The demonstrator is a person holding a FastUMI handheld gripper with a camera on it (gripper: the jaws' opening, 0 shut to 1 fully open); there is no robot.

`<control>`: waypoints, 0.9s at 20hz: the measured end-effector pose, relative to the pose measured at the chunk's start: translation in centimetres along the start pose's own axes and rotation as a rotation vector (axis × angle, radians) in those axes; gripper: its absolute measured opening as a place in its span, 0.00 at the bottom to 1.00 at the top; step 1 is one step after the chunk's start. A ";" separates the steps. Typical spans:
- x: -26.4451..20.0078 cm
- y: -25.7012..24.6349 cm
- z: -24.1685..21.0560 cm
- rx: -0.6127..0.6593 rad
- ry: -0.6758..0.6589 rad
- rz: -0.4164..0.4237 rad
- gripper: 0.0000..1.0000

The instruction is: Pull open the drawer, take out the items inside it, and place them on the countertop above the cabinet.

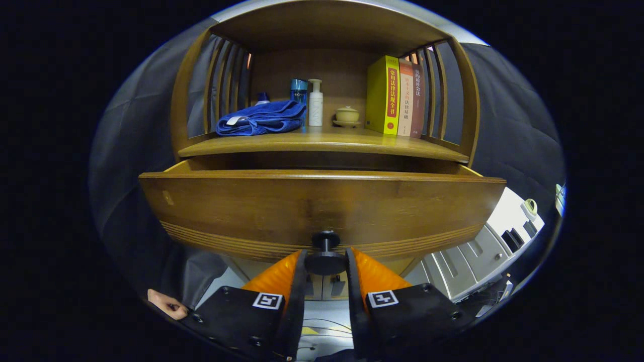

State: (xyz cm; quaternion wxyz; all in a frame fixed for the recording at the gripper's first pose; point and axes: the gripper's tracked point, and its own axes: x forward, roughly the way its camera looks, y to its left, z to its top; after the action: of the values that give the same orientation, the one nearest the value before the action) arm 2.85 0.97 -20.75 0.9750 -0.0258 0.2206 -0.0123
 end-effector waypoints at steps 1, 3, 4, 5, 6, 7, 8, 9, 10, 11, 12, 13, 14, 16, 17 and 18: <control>-0.6 0.0 -0.3 -0.001 0.005 0.002 0.48; -1.6 0.0 -0.8 0.000 0.009 0.005 0.48; -2.0 0.1 -1.0 0.003 0.012 0.007 0.48; -2.4 0.1 -1.2 0.006 0.013 0.008 0.48; -2.7 0.2 -1.4 0.006 0.016 0.010 0.48; -3.3 0.2 -1.6 0.004 0.015 0.009 0.48; -3.8 0.2 -1.9 0.000 0.019 0.008 0.48; -4.4 0.2 -2.2 0.001 0.021 0.009 0.48; -4.7 0.3 -2.4 0.001 0.021 0.010 0.48; -5.1 0.3 -2.7 -0.001 0.029 0.011 0.48; -5.4 0.3 -3.1 0.004 0.036 0.012 0.48; -5.8 0.3 -3.4 0.003 0.044 0.014 0.48; -6.1 0.3 -3.9 0.001 0.052 0.017 0.48; -6.9 0.2 -4.3 0.008 0.055 0.014 0.48; -7.1 0.2 -4.6 0.011 0.070 0.015 0.48; -7.4 0.3 -4.7 0.016 0.065 0.018 0.48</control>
State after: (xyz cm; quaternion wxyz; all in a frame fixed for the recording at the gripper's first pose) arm -5.84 1.29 -21.81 0.9675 -0.0157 0.2523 -0.0063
